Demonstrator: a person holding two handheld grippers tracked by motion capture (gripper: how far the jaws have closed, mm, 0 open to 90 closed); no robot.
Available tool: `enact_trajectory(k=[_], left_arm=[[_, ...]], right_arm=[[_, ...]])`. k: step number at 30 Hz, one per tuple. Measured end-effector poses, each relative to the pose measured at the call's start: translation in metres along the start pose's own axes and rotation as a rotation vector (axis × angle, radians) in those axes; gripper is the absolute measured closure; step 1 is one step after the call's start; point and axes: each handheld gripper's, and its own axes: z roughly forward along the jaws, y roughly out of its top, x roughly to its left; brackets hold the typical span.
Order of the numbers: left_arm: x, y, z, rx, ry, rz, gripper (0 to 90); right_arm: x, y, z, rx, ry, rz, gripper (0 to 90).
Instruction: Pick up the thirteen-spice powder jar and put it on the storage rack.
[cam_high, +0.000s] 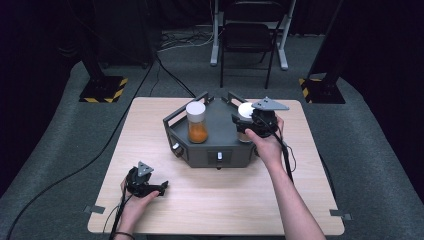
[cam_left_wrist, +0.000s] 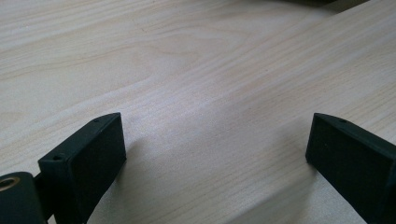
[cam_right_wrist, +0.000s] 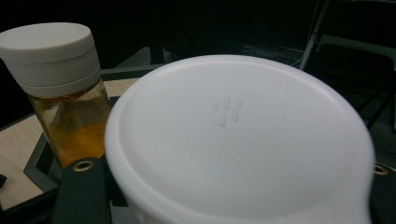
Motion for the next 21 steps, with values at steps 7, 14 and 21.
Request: enact_trajectory(k=[7, 14, 21], left_arm=[[0.0, 0.0, 0.0, 0.0, -0.002, 0.001, 4.6], [0.0, 0.0, 0.0, -0.002, -0.002, -0.001, 4.6], [0.001, 0.0, 0.0, -0.002, -0.004, 0.001, 4.6]], right_arm=[[0.001, -0.002, 0.012, 0.008, 0.004, 0.018, 29.5], [0.003, -0.002, 0.024, 0.021, 0.011, 0.022, 29.5], [0.002, -0.003, 0.032, 0.027, 0.017, 0.032, 29.5]])
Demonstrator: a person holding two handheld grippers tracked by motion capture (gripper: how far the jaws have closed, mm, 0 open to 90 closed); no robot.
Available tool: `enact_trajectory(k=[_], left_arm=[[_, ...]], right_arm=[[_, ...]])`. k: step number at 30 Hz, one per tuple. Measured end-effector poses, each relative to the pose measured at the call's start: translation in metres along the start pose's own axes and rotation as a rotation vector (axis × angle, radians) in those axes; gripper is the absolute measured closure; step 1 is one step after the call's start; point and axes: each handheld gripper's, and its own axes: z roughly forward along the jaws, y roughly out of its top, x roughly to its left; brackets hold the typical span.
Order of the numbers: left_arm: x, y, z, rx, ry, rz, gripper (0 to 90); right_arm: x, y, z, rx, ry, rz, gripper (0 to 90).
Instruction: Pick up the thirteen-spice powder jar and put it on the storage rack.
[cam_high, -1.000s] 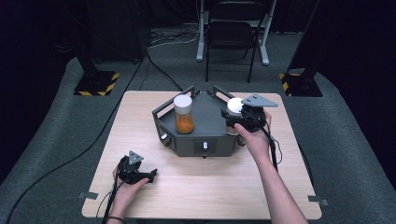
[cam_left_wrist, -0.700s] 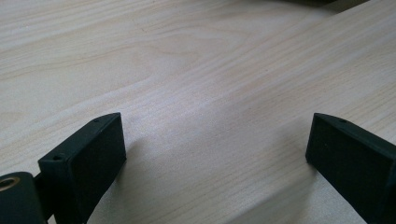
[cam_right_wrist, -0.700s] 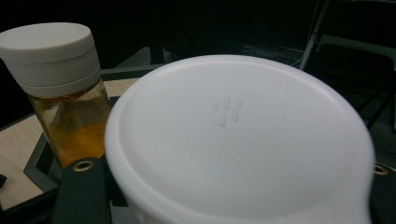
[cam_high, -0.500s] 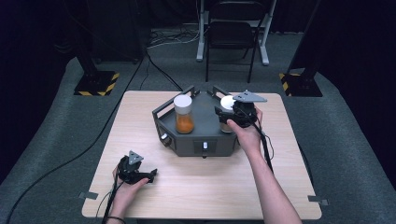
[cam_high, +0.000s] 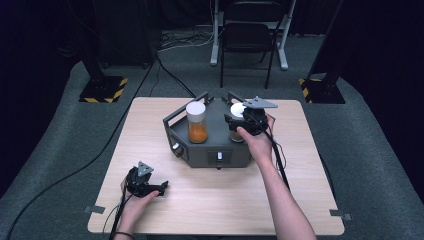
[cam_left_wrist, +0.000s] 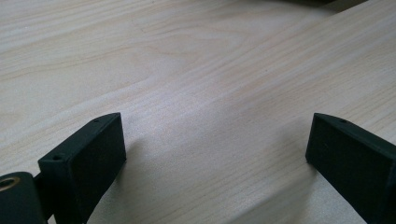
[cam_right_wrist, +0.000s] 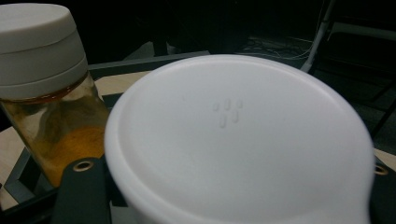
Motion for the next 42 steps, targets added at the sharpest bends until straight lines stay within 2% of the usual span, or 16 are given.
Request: enact_trajectory(k=[7, 15, 18, 22, 29, 30, 34, 42], left_arm=[[0.0, 0.0, 0.0, 0.0, -0.001, 0.001, 4.5], [0.0, 0.0, 0.0, 0.0, -0.002, 0.002, 4.5], [0.0, 0.0, 0.0, 0.0, -0.001, 0.001, 4.5], [0.0, 0.0, 0.0, 0.0, -0.002, 0.001, 4.5], [0.0, 0.0, 0.0, 0.0, -0.002, 0.001, 4.5], [0.0, 0.0, 0.0, 0.0, -0.001, 0.001, 4.5], [0.0, 0.0, 0.0, 0.0, -0.001, 0.001, 4.5], [0.0, 0.0, 0.0, 0.0, -0.001, 0.001, 4.5]], right_arm=[[0.0, 0.001, 0.005, 0.009, 0.005, 0.004, 29.4], [0.002, 0.0, 0.004, 0.009, 0.001, -0.014, 29.3], [0.001, 0.0, 0.002, 0.006, 0.001, -0.006, 25.3], [0.0, 0.001, -0.005, -0.026, 0.001, 0.006, 19.5], [-0.006, 0.004, -0.019, -0.029, -0.007, 0.027, 10.1], [-0.014, 0.006, -0.023, -0.023, 0.025, 0.042, 8.4], [-0.02, 0.003, -0.033, -0.026, 0.045, 0.04, 7.7], [-0.027, -0.006, -0.051, -0.033, 0.044, 0.038, 6.4]])
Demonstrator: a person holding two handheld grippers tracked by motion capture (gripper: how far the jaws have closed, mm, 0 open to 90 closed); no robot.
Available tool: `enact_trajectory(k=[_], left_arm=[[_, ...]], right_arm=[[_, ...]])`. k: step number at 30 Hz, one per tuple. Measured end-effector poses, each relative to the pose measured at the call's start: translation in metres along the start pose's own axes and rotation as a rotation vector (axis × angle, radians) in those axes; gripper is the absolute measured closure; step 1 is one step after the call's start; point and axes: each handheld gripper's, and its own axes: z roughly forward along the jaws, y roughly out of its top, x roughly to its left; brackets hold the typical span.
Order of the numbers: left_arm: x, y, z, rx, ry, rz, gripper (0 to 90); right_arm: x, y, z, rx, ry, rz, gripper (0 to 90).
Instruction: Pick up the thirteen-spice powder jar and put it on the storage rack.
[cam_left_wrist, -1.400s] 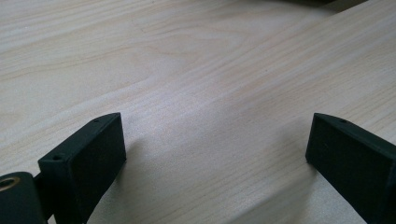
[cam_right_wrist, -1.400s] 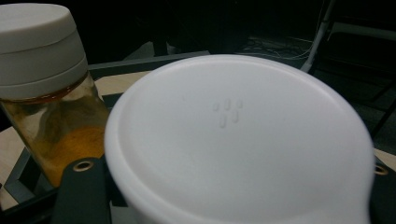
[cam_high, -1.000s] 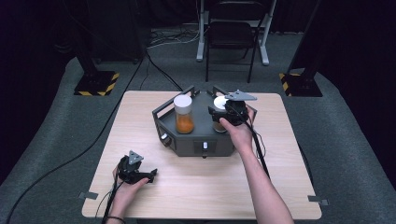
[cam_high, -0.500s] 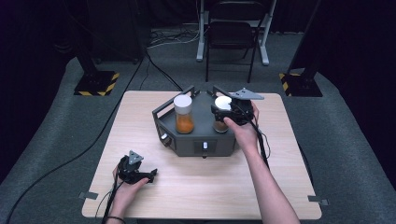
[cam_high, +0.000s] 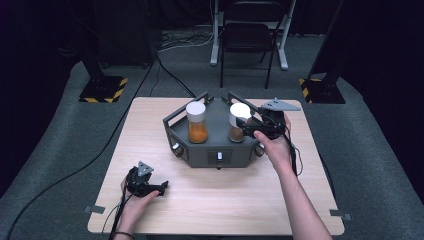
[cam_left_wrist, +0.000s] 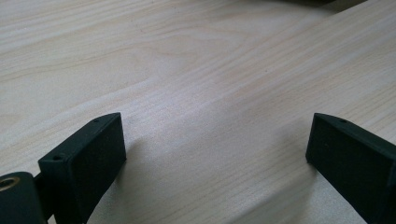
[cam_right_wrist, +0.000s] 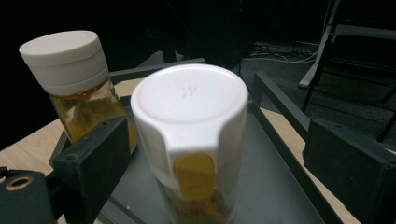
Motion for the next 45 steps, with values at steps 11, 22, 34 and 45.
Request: enact_trajectory(k=[11, 22, 34, 45], left_arm=[[0.0, 0.0, 0.0, 0.0, 0.0, 0.0, 4.5], [0.0, 0.0, 0.0, 0.0, 0.001, 0.0, 4.5], [-0.001, 0.0, 0.0, -0.001, 0.004, -0.002, 4.7], [-0.001, 0.0, 0.0, -0.001, 0.004, -0.002, 4.7]], right_arm=[[-0.007, -0.032, -0.023, 0.018, -0.01, -0.004, 6.9], [-0.013, -0.064, -0.046, 0.034, -0.056, 0.01, 7.3], [-0.019, -0.095, -0.059, 0.064, -0.093, 0.027, 8.2], [-0.021, -0.124, -0.066, 0.086, -0.107, 0.046, 8.2]])
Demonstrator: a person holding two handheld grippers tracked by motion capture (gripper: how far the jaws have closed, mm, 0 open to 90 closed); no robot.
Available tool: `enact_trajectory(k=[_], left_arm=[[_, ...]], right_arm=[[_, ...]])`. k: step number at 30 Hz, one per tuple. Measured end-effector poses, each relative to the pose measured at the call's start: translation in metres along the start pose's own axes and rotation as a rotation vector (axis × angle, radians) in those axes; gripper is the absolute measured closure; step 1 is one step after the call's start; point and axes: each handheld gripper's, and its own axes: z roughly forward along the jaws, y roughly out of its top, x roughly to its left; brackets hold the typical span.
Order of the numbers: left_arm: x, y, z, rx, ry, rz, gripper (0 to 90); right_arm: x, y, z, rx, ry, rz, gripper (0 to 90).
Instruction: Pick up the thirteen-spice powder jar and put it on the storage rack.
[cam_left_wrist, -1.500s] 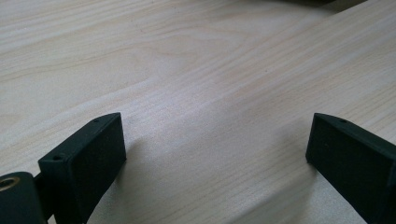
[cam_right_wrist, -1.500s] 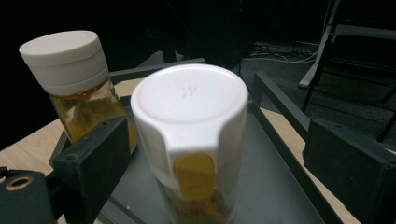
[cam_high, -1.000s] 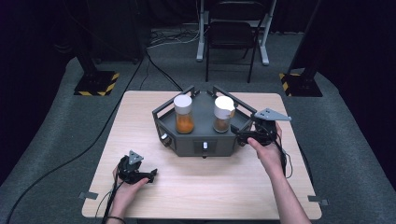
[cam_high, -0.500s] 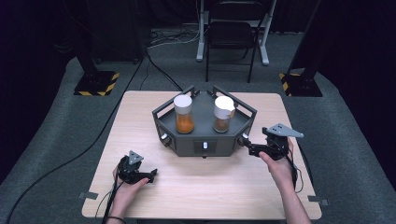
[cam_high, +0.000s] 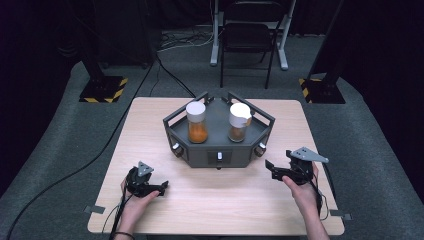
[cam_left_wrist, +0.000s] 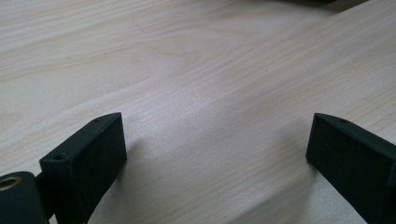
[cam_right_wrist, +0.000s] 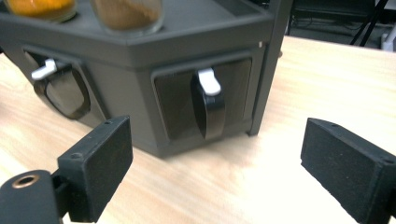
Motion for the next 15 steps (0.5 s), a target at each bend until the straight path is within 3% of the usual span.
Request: enact_trajectory(k=[10, 15], left_arm=[[0.0, 0.0, 0.0, 0.0, 0.0, 0.0, 4.6], [0.0, 0.0, 0.0, 0.0, 0.0, 0.0, 4.7]], right_arm=[[-0.003, -0.029, -0.005, 0.022, -0.033, 0.02, 8.2], [-0.008, -0.046, -0.007, 0.047, -0.04, 0.053, 8.2]])
